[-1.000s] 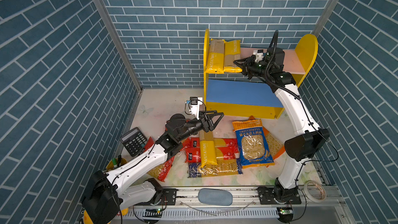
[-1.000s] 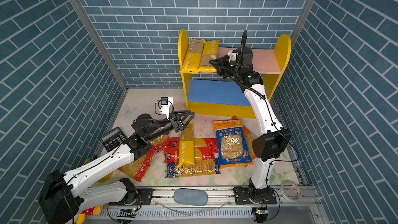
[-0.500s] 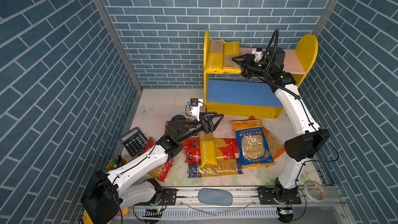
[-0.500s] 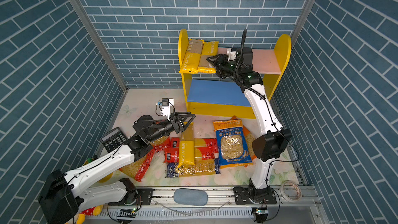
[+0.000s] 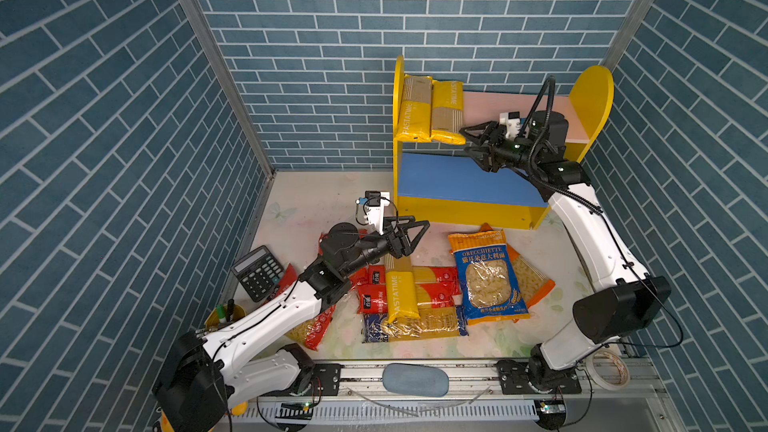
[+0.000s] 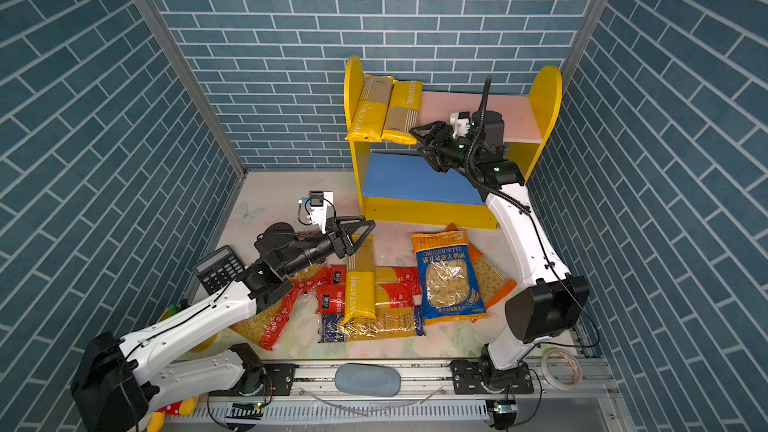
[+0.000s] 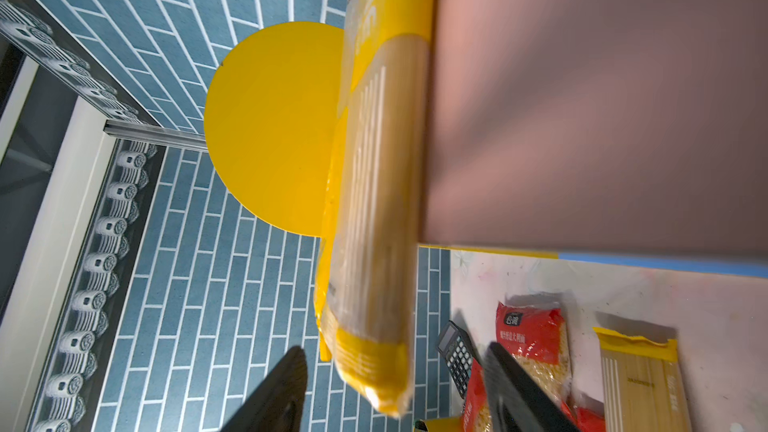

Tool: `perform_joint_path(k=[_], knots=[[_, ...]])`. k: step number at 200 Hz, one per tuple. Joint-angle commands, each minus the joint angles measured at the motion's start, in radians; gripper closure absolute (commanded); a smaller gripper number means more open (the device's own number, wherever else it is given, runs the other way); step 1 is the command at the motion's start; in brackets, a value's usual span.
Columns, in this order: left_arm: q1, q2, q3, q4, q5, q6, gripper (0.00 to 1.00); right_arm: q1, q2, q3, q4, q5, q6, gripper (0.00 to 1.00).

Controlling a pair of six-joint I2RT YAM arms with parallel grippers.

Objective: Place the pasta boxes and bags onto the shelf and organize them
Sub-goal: 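Stand the pack beside the first one and open the right gripper, then lower both grippers to a third yellow spaghetti pack in the pile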

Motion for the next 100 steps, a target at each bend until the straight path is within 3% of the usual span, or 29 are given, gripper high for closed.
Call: perform_joint_path(k=[1, 19, 40, 69, 100], knots=[[0.001, -0.036, 0.039, -0.241, -0.093, 0.101, 0.27, -0.003, -0.11, -0.176, 0.111, -0.013, -0.037, 0.34], [0.017, -0.039, 0.09, -0.519, -0.232, 0.136, 0.26, 0.011, -0.234, -0.404, 0.253, 0.03, -0.032, 0.36], [0.039, -0.039, 0.09, -0.671, -0.288, 0.129, 0.26, 0.064, -0.379, -0.602, 0.249, 0.154, -0.104, 0.37], [0.043, -0.029, 0.021, -0.683, -0.285, 0.038, 0.26, 0.2, -0.448, -0.8, 0.186, 0.313, -0.177, 0.39], [0.043, 0.006, -0.051, -0.629, -0.254, -0.07, 0.28, 0.336, -0.352, -0.941, 0.299, 0.331, -0.114, 0.41]])
